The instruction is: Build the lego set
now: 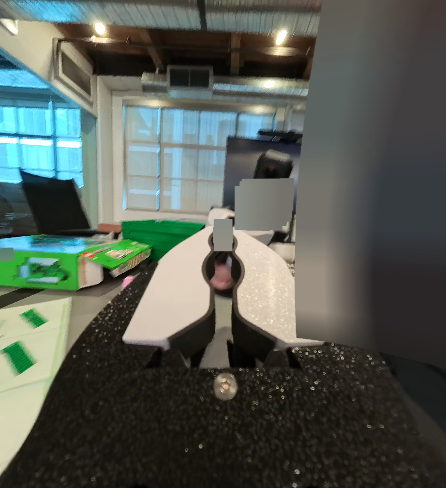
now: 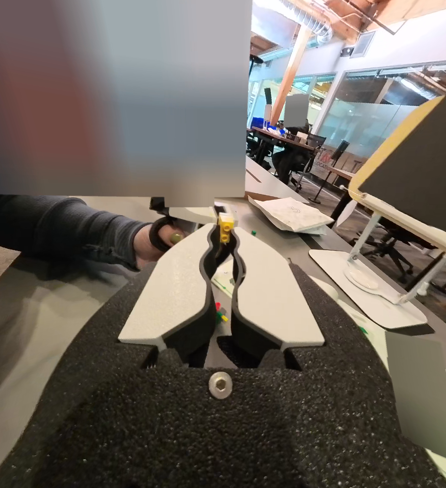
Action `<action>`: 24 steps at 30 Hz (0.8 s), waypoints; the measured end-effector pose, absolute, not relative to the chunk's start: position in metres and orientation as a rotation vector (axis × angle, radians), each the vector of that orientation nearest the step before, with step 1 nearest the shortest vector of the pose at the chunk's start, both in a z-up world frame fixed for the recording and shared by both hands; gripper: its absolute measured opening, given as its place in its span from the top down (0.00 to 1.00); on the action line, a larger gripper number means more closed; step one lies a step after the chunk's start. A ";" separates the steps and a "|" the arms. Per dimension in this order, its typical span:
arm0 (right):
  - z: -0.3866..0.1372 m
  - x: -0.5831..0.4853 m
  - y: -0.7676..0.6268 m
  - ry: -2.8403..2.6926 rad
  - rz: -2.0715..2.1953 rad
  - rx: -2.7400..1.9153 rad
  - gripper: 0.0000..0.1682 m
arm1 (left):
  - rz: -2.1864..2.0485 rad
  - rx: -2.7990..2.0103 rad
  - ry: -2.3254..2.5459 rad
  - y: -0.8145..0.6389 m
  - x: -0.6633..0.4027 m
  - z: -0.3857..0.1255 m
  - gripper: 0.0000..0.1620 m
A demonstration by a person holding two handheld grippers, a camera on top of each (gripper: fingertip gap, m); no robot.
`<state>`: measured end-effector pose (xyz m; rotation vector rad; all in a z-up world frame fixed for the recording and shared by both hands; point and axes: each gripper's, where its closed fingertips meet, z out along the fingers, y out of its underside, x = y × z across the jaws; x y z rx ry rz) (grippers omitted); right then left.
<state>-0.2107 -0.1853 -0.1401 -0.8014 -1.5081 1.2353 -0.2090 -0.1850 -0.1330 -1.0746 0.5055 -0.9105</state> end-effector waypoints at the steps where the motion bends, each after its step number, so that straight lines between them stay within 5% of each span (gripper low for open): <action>1: -0.142 -0.212 -0.184 -1.520 1.207 -0.815 0.96 | -0.888 -1.090 0.511 -0.184 -0.210 -0.135 0.96; 24: -0.174 -0.194 -0.190 -1.884 1.172 -0.883 0.96 | -0.891 -1.268 0.754 -0.190 -0.191 -0.167 0.96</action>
